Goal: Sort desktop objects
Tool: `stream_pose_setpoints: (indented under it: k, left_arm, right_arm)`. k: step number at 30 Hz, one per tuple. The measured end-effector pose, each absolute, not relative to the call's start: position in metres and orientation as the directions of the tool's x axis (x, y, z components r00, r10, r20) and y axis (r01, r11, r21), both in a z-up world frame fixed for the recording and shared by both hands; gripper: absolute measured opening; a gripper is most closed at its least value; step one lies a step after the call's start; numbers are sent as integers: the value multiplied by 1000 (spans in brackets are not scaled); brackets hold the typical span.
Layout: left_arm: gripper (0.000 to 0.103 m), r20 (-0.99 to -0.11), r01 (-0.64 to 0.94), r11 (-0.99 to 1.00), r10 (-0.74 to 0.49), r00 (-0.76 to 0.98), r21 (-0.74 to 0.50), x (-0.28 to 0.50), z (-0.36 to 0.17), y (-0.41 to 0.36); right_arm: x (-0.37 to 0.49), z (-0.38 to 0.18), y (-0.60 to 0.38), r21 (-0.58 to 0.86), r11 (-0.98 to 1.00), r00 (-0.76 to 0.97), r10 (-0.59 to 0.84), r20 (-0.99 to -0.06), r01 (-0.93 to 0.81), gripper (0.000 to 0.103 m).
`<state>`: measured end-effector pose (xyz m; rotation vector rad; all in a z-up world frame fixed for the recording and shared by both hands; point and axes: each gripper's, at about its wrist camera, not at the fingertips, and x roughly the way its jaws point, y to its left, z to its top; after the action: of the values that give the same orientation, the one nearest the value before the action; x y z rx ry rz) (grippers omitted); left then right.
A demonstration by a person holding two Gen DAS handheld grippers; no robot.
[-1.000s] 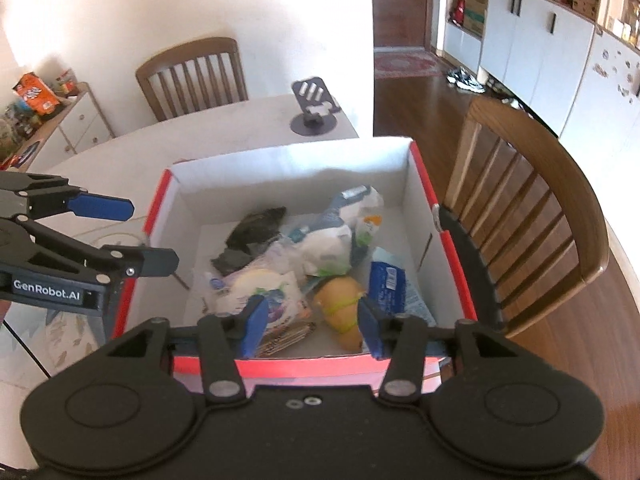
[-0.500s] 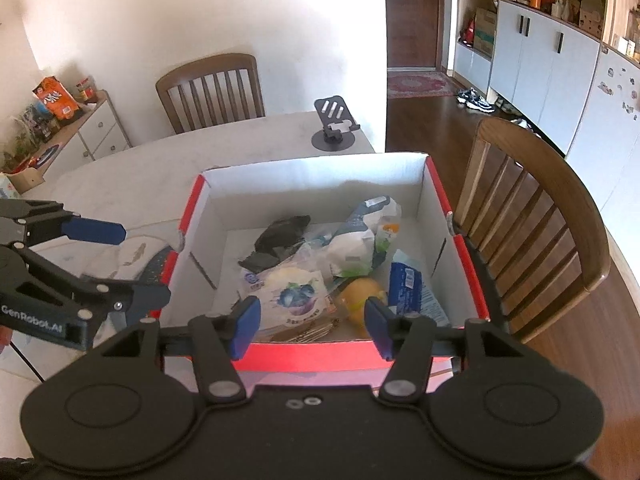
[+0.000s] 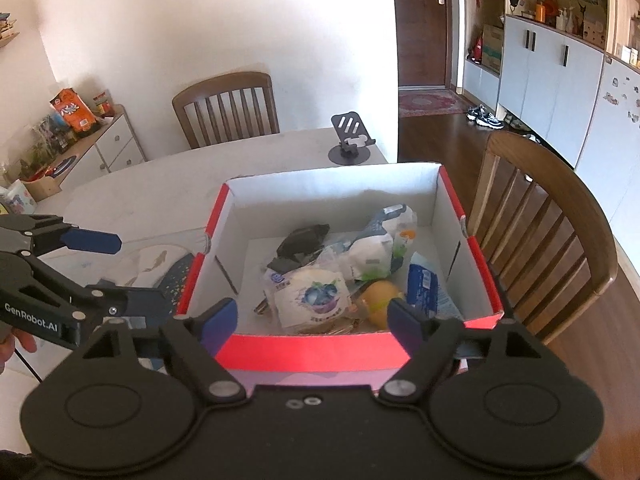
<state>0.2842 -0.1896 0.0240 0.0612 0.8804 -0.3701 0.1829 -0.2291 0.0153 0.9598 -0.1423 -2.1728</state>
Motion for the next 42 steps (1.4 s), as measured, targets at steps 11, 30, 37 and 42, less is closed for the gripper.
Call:
stream_pose_setpoints:
  k: [11,30,37,42]
  left_arm:
    - [103,-755,356,931,-294,586,-86,260,18,-189]
    - [103,-749,384,922,-294,593,-57,238,21,-191]
    - [103,-749,397,916,-305,589,-61,233,19,-189]
    - [103,-741,410,910,-316,592,-61,230,18,-188]
  right_arm:
    - [204,15,-227,374,-711,-477,-688,-547,596,101]
    - [226,14,-226,369,-730,-518,-674,-526,575,102]
    - [233,13,-227,376,-734,-517,-671,-532,566,102]
    - [235,12,-229,382,-734,-512,-670,-537,561,102]
